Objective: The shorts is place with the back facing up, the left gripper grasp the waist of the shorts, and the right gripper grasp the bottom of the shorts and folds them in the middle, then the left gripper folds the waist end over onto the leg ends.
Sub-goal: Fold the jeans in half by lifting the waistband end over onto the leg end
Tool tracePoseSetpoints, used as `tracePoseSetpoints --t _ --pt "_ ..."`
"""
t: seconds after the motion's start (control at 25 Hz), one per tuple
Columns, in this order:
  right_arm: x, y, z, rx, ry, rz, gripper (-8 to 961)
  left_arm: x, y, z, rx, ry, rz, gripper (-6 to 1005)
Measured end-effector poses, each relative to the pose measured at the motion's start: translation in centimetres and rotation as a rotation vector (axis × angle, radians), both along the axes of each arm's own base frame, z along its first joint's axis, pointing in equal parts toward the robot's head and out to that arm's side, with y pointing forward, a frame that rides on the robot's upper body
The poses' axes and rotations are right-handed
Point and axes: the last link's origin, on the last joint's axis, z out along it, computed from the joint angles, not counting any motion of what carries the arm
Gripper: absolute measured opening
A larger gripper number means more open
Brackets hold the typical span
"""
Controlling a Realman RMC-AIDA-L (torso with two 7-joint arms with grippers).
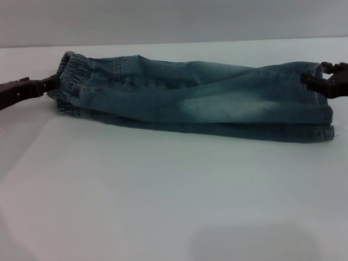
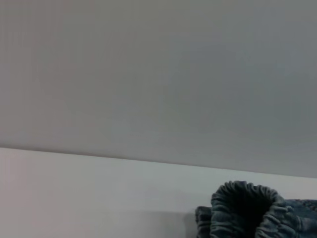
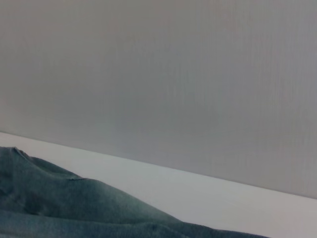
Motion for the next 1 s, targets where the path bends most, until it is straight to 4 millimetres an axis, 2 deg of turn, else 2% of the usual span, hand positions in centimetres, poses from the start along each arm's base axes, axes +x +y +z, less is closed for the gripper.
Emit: tracePoseSetpoints --t 0.2,0.36,1.0 --pt "0.0 0.0 0.0 0.0 0.013 -0.01 568 -0.1 -0.1 -0.2 -0.007 -0.003 0.005 797" --pt "0.1 -0.1 0.0 0.0 0.016 -0.014 568 -0.1 -0.4 -1.2 -0.037 -0.018 0.009 793" --pt "0.0 0.2 0.3 0.003 0.009 -0.009 568 1.6 -0.2 -3.3 -0.124 -0.039 -0.03 779"
